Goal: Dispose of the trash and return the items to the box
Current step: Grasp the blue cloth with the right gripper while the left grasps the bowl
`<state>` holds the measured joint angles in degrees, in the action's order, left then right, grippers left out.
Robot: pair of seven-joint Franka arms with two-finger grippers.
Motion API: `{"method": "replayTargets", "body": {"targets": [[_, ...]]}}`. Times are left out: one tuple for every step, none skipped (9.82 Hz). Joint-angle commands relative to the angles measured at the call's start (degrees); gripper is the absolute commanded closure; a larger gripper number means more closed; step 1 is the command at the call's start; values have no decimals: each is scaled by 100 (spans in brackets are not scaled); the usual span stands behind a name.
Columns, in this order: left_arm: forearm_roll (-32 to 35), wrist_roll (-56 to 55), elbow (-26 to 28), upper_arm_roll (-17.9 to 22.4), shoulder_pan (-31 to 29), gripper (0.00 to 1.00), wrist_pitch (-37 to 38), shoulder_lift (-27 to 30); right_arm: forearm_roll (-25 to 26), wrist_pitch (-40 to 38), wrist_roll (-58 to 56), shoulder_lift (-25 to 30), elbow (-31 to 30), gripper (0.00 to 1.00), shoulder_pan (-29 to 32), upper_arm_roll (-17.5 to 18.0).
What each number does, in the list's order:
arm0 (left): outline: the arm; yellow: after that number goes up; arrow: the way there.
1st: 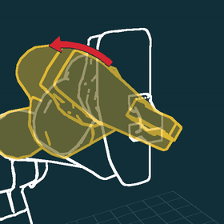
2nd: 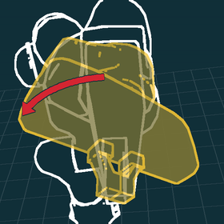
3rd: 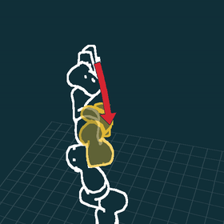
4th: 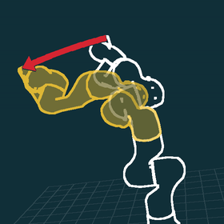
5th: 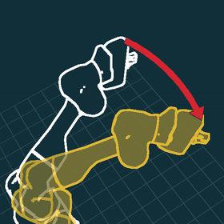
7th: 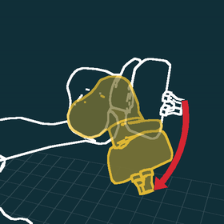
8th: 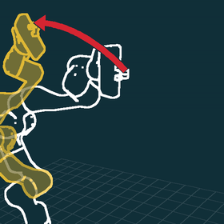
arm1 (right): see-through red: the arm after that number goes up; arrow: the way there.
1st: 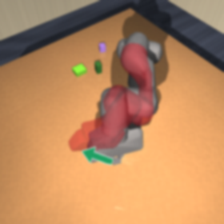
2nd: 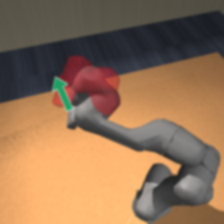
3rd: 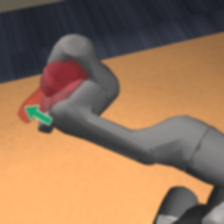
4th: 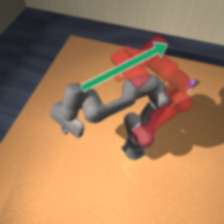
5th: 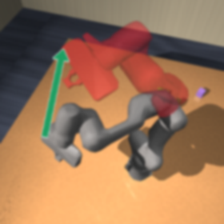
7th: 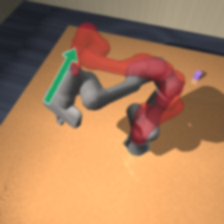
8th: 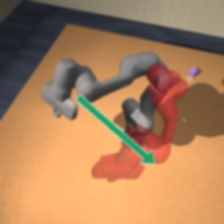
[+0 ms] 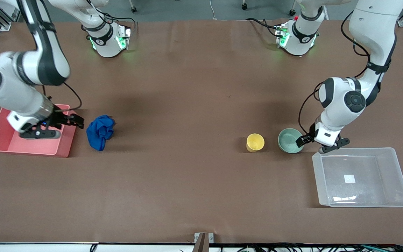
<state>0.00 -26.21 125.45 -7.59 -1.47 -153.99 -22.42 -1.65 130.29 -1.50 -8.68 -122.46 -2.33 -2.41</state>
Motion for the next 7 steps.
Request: {"method": "replayTargets", "body": {"targets": [[9,-86,59,-23,6,70,-114,-245,-2,608,27,-597,-119,3,4,-6],[9,-103,41,-23,24,91,-114,-289,-2,1125,36,-791,-381,3,-74,-6],[9,-112,24,-32,24,99,-114,-307,-2,1391,36,-1002,-497,3,-188,-6],[9,-103,6,-32,41,100,-114,-298,-10,1411,36,-1152,-533,7,-285,-6],[9,-86,-55,-41,94,100,-96,-228,-10,1412,36,-1223,-560,12,-303,-6],[9,-68,-169,-41,112,100,26,-36,-10,1412,36,-1284,-638,22,-312,-6],[9,-42,-465,-32,112,100,445,157,-2,1412,36,-1285,-700,47,-312,-6]]}}
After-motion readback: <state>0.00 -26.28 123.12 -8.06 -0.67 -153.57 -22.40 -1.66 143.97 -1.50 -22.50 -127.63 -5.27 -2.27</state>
